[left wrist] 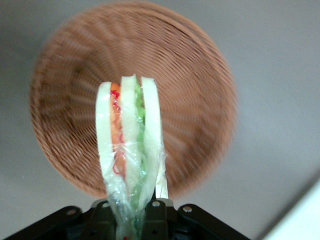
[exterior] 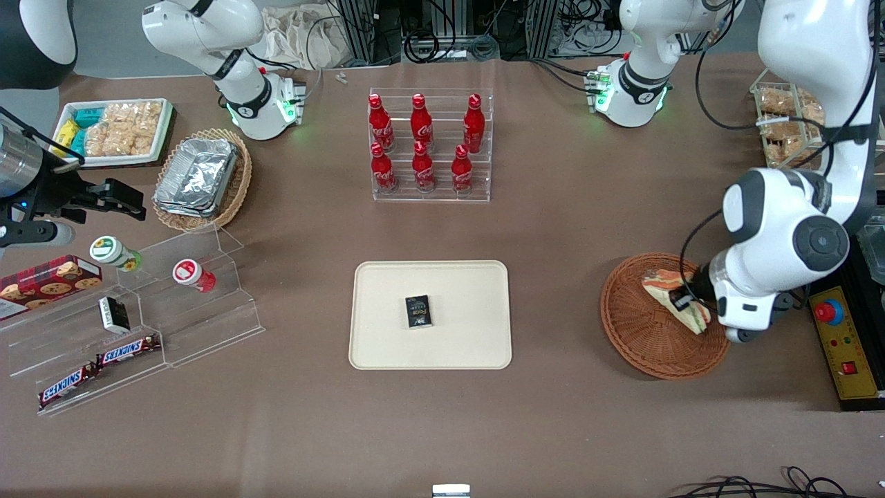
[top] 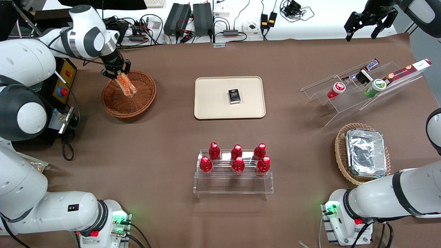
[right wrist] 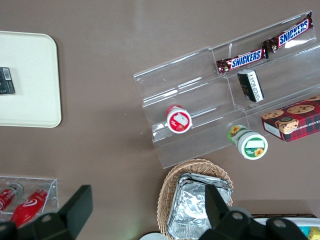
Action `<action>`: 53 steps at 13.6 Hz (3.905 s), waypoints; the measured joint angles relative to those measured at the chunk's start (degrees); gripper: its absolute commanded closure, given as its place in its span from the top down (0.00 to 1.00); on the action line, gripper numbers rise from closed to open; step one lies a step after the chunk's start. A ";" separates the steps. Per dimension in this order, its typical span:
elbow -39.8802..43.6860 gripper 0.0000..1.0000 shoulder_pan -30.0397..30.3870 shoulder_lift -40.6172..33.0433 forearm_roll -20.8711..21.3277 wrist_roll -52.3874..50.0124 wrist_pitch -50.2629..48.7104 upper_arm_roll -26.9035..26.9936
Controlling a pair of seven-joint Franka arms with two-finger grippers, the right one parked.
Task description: Place sandwich from basket to tray
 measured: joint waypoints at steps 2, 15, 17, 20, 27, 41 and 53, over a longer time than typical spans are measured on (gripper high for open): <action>0.24 0.00 -0.46 -0.80 -0.02 1.36 -1.90 -6.54; 2.01 0.00 -7.70 15.35 11.69 1.86 20.94 -19.30; 4.36 0.00 -8.73 17.49 13.00 1.32 20.94 -19.30; 5.85 0.00 -9.05 20.13 19.60 -2.35 20.93 -19.28; 8.20 0.00 -9.06 24.36 23.57 -5.41 22.74 -19.25; 9.91 0.99 -9.56 26.88 23.60 -6.84 24.12 -19.92; 13.43 0.99 -1.52 7.37 10.06 -6.09 2.83 -20.02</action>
